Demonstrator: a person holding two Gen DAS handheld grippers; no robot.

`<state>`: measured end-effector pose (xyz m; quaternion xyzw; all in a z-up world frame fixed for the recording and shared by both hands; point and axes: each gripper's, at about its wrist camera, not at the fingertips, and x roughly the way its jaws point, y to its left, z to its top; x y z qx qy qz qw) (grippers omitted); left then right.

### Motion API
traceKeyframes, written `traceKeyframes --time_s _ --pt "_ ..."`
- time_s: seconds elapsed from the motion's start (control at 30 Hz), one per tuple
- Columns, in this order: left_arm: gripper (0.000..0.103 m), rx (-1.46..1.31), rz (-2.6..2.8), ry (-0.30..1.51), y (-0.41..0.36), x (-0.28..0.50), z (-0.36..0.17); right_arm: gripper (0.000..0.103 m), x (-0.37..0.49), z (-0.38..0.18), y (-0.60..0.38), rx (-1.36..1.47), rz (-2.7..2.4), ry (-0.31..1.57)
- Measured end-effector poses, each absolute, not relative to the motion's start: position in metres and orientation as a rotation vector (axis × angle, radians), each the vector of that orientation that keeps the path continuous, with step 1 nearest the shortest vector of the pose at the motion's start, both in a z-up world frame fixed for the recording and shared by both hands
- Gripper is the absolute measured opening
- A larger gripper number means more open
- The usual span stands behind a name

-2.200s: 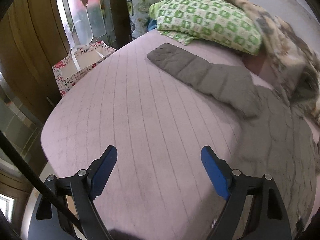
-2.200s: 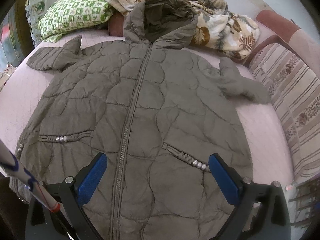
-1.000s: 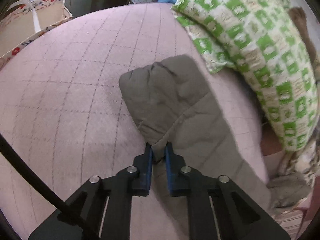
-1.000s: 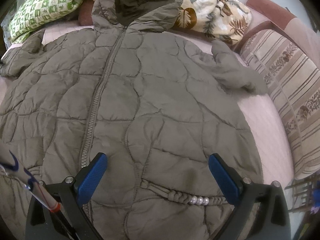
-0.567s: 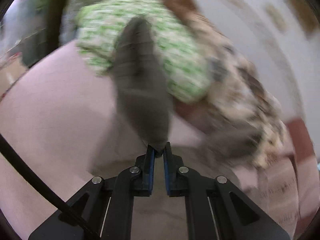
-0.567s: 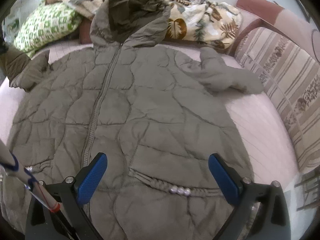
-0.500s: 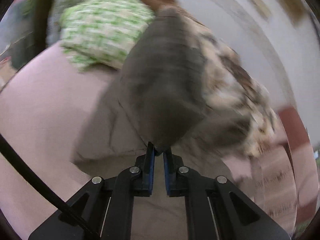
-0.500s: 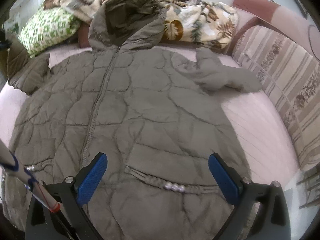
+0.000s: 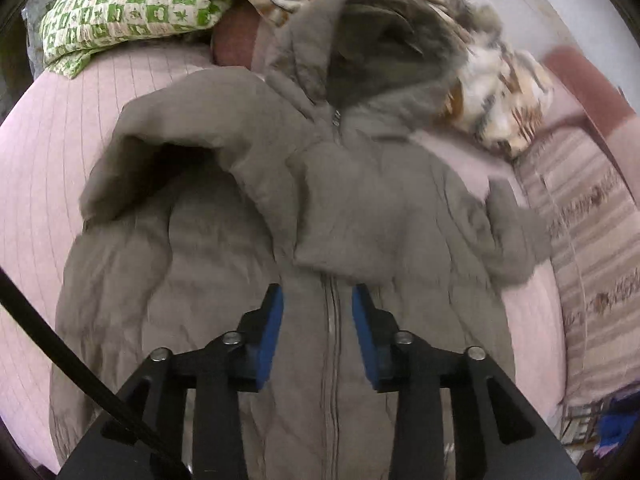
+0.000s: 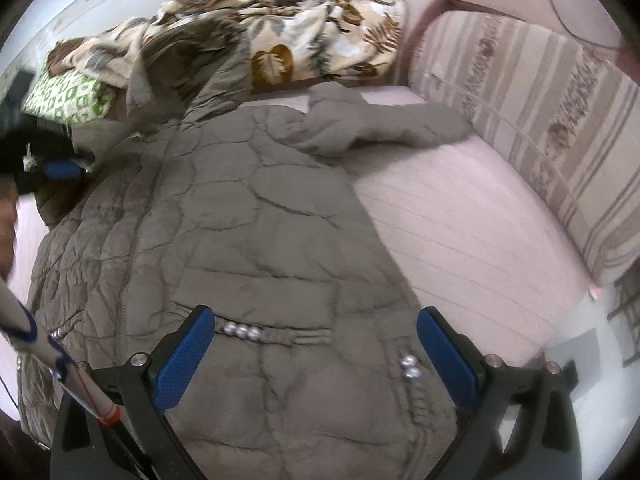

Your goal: Fold large clothes

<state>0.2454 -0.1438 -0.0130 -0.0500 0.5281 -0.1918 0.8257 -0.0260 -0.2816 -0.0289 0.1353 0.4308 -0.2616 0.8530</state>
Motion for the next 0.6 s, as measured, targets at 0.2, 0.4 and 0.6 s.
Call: traceKeyframes --time_s 0.2,0.4,0.6 --pt "0.055 -0.053 -0.293 1.046 -0.093 0.175 0.005 0.102 -0.025 -0.024 -0.292 0.313 -0.51 0.897" --pt "0.061 0.037 -0.115 0.925 -0.042 0.126 0.015 0.103 0.04 -0.031 -0.296 0.431 -0.316 0.879" --pt "0.062 0.032 -0.078 0.968 -0.014 0.101 -0.008 0.102 0.149 -0.07 -0.32 0.556 -0.285 0.905"
